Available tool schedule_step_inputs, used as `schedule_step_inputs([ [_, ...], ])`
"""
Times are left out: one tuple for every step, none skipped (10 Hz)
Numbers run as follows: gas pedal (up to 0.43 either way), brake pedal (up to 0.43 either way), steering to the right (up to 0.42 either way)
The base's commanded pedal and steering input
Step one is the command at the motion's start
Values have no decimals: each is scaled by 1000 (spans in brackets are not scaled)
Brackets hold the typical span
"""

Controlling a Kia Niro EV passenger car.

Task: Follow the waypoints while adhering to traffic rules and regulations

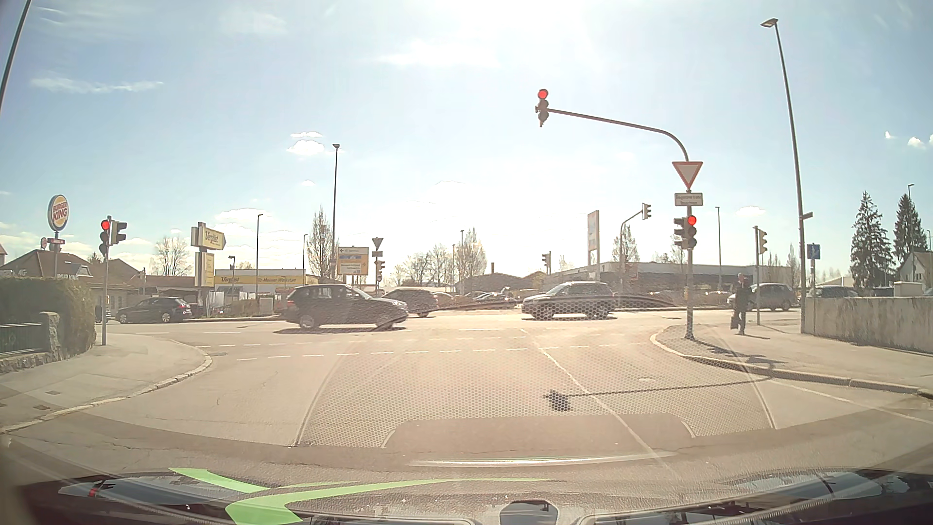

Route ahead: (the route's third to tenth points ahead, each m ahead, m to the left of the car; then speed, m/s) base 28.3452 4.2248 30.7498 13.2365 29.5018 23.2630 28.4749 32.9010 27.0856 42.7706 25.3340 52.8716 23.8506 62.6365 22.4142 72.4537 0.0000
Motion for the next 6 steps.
schedule_step_inputs([
  [0, 329, 0],
  [0, 329, 0],
  [0, 335, 0],
  [0, 329, 0],
  [0, 329, 0],
  [0, 335, 0],
])
